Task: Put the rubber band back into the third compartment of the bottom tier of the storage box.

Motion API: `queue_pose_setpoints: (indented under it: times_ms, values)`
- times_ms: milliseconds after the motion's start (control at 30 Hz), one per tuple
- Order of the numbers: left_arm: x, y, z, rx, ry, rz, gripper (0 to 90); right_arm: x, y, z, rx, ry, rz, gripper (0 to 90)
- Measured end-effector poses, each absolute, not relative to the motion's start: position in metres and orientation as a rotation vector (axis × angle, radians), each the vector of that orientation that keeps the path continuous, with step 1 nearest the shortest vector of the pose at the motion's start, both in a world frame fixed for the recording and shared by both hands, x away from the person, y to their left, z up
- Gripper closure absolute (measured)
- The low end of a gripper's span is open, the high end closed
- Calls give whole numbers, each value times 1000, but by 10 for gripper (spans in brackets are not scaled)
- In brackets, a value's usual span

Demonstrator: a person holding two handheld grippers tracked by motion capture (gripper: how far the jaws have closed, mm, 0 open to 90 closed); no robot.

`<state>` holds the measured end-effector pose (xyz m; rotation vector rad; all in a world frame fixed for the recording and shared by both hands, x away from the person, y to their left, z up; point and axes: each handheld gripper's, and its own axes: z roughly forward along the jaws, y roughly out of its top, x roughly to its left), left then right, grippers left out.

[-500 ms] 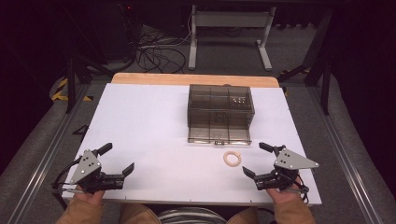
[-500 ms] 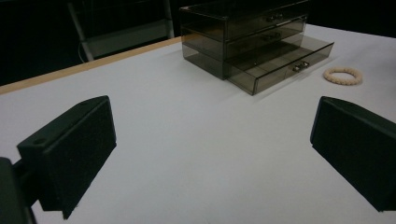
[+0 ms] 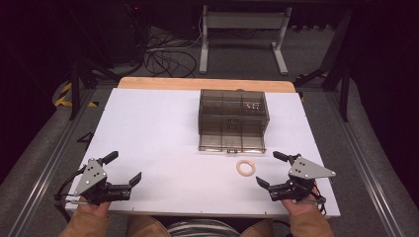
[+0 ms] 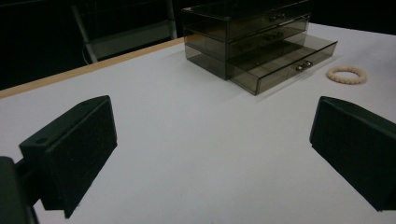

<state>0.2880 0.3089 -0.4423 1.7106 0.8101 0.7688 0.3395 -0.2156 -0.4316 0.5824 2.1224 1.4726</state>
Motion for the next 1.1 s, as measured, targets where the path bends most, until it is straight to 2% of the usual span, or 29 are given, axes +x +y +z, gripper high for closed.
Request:
queue_pose_setpoints:
  times_ms: [1100]
  values:
    - [289,308,-443,1716,812,771,15,374,-190,-416,609,2234,1416,72]
